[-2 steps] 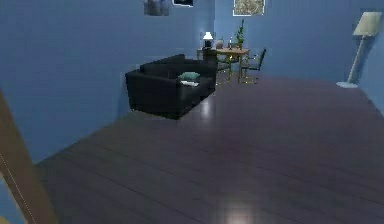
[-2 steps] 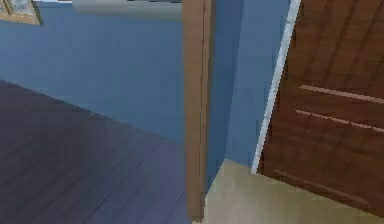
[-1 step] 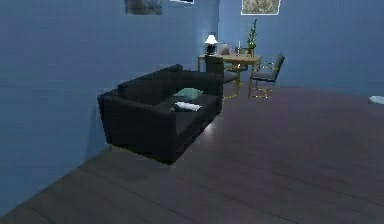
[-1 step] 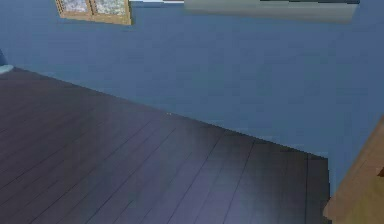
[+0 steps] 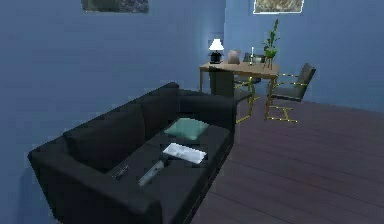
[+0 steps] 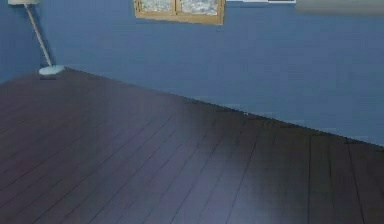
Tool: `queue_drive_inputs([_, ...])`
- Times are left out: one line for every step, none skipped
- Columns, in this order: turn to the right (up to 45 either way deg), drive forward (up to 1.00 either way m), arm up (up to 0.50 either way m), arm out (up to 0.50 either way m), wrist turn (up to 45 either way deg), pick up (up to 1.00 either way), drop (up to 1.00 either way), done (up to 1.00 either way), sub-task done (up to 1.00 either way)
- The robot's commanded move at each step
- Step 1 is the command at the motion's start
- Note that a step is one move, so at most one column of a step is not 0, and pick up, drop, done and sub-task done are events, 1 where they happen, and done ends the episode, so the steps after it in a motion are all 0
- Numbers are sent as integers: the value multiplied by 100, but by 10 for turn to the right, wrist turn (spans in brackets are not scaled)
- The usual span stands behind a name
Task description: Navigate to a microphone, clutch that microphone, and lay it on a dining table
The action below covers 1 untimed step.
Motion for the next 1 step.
queue_drive_inputs([-60,0,0,0,0,0,0,0,0])
